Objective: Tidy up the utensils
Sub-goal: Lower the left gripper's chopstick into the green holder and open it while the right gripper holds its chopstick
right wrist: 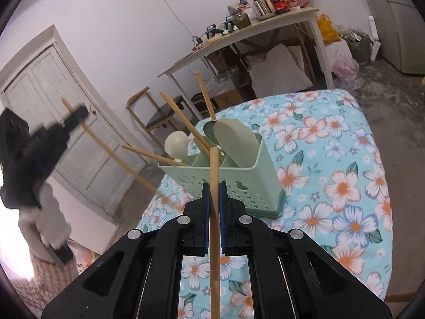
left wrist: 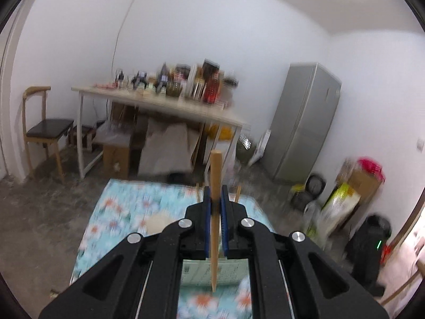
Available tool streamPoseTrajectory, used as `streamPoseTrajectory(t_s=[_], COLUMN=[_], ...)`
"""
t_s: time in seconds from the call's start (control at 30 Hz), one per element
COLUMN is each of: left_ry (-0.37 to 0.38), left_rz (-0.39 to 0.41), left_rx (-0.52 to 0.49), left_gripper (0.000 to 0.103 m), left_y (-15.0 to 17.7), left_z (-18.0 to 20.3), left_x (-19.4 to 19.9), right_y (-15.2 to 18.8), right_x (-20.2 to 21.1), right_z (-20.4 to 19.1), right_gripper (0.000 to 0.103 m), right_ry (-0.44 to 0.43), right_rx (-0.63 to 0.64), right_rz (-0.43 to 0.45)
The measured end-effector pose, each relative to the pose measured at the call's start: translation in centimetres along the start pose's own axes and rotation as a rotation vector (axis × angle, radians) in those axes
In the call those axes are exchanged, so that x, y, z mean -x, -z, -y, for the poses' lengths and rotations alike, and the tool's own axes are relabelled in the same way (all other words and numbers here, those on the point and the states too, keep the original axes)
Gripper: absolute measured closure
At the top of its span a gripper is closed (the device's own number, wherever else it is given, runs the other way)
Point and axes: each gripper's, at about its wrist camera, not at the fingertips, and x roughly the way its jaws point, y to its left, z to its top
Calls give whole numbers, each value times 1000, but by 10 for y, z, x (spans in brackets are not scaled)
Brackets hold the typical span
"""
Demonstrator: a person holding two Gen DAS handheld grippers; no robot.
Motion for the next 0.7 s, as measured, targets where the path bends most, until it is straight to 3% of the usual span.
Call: streamPoseTrajectory(t_s=[0.13,0.2,0.5,0.7], left_ry=[17,7,-51,-49], left_rz=[97,108,55,-21], left_rx=[17,18,-13,-66], left_gripper=[97,97,97,96], left_y=[-21,-25,0,18], left_z=[0,-1,-9,-5], left_x=[-2,-12,-78,-105], right_y=[-10,-17,-58,-82], right_x=[10,18,52,55], right_z=[-5,-9,-32,-48], right_gripper=[98,98,98,98], right_ry=[-12,-17,-48,-60], right_rx=[15,29,108,168], right_rz=[25,48,159,204])
